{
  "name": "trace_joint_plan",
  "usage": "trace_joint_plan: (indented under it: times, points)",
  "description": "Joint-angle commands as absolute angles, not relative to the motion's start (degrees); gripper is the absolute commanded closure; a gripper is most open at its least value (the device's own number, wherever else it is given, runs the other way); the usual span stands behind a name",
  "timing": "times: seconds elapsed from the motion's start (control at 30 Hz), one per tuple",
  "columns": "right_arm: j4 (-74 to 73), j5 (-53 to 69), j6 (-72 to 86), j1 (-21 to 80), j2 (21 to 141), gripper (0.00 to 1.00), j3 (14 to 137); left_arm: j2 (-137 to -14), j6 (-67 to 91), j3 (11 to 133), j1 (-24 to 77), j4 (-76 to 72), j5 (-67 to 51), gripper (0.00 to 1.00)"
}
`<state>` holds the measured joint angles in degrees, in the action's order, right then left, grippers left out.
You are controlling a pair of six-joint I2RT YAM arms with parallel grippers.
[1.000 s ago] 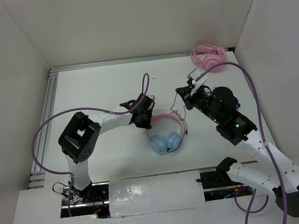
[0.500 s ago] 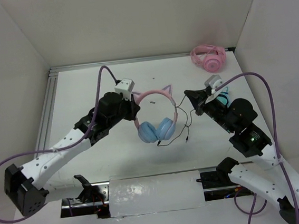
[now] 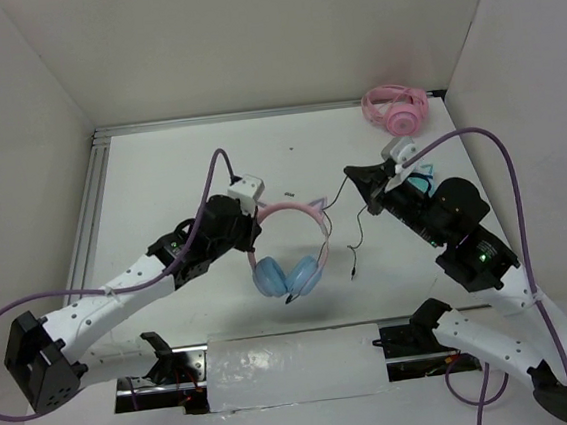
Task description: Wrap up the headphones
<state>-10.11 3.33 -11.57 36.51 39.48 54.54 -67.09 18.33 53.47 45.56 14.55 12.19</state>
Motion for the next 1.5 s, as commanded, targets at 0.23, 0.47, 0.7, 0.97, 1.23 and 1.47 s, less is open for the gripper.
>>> trace_joint_plan:
  times: [0.23, 0.47, 0.7, 0.97, 1.23, 1.47]
  points:
    - [-8.6, -9.4, -10.9, 37.4, 44.9, 1.0, 61.7, -64.0, 18.1, 50.9, 48.9, 10.2, 8.9, 1.0]
    - [-13.5, -23.0, -2.5, 32.3, 50.3, 1.0, 65.8, -60.4, 21.6, 47.9, 49.0, 9.7, 8.7, 1.0]
    - [-18.3, -15.3, 2.9, 25.3, 55.5, 1.0, 71.3, -58.3, 20.5, 47.1, 49.2, 9.7, 7.7, 1.0]
    - [-22.0, -8.9, 4.2, 25.5, 71.4, 1.0, 84.5, -65.0, 19.3, 50.2, 52.2, 11.7, 9.2, 1.0]
    - [-27.8, -11.9, 2.0, 30.6, 86.2, 1.0, 100.2, -75.8, 22.7, 55.4, 55.0, 15.4, 15.8, 1.0]
    - [-24.3, -13.5, 2.5, 29.3, 79.7, 1.0, 92.8, -73.7, 26.0, 57.1, 53.3, 15.5, 15.7, 1.0]
